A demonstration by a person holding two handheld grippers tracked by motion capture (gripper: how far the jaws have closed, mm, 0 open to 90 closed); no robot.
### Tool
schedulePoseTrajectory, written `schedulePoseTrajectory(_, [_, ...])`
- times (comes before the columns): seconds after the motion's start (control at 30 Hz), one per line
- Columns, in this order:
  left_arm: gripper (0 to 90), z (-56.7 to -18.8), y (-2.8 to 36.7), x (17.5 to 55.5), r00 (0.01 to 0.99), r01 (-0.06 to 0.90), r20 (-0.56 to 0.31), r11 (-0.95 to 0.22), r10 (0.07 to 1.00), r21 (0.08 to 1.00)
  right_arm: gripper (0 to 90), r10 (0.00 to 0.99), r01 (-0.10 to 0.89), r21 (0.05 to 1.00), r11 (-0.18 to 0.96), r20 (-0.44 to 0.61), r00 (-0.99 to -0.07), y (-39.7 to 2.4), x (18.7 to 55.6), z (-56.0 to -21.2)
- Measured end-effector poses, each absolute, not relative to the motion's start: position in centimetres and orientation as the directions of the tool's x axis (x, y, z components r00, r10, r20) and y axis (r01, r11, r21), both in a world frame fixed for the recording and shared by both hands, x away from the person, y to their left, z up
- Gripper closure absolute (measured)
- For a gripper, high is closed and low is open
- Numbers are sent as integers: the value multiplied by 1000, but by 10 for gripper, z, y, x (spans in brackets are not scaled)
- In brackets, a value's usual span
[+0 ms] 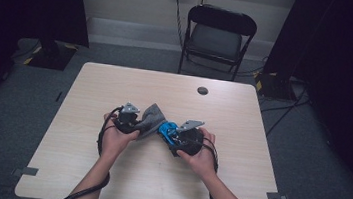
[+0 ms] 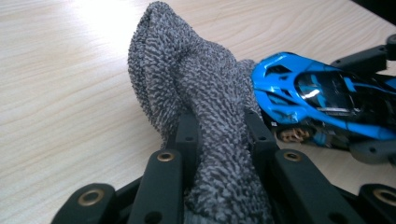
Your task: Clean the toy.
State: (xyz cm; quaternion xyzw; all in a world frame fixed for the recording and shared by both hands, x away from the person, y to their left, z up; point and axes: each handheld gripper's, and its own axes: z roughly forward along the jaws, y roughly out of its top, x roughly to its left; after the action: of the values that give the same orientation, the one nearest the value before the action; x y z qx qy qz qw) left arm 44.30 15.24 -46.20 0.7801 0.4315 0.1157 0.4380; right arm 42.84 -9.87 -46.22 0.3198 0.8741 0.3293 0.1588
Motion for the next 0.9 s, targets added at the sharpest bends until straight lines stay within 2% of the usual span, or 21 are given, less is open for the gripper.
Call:
schedulePoseTrajectory(0.67, [728,-465,156,433,641,583,-246,-252,727,773,262,729,514,668,537,-62,-682,-127,446,-463])
schedulePoseTrajectory(0.9, [727,-460,173,438,580,585,-229,-204,781,785,262,723,508,677,533,-52,-688,-131,443,-461])
